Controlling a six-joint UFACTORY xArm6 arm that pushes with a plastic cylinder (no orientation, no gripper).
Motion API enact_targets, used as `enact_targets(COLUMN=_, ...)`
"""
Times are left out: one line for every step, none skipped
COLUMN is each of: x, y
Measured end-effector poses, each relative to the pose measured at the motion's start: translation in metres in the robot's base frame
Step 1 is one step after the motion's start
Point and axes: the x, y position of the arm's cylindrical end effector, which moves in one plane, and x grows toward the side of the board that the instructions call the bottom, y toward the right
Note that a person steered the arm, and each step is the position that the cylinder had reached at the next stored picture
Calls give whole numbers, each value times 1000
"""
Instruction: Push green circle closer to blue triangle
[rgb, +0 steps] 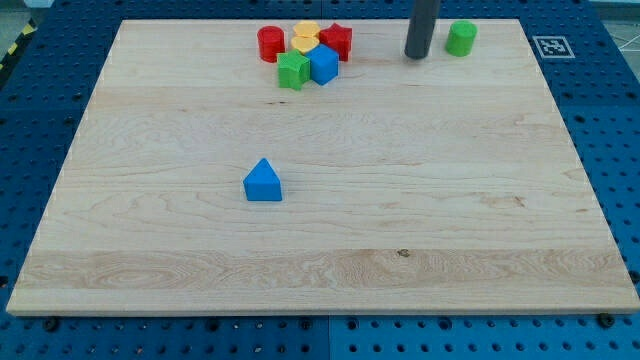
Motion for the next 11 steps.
enact_targets(x=58, y=71)
enact_targets(x=45, y=170)
enact_targets(x=-11, y=195)
enact_targets(x=-62, y=167)
enact_targets(x=-84, y=115)
enact_targets(x=-72, y=75)
enact_targets(x=-33, y=61)
enact_targets(x=-23, y=61)
enact_targets(x=-39, y=64)
enact_targets(x=-27, y=59)
enact_targets(x=6, y=24)
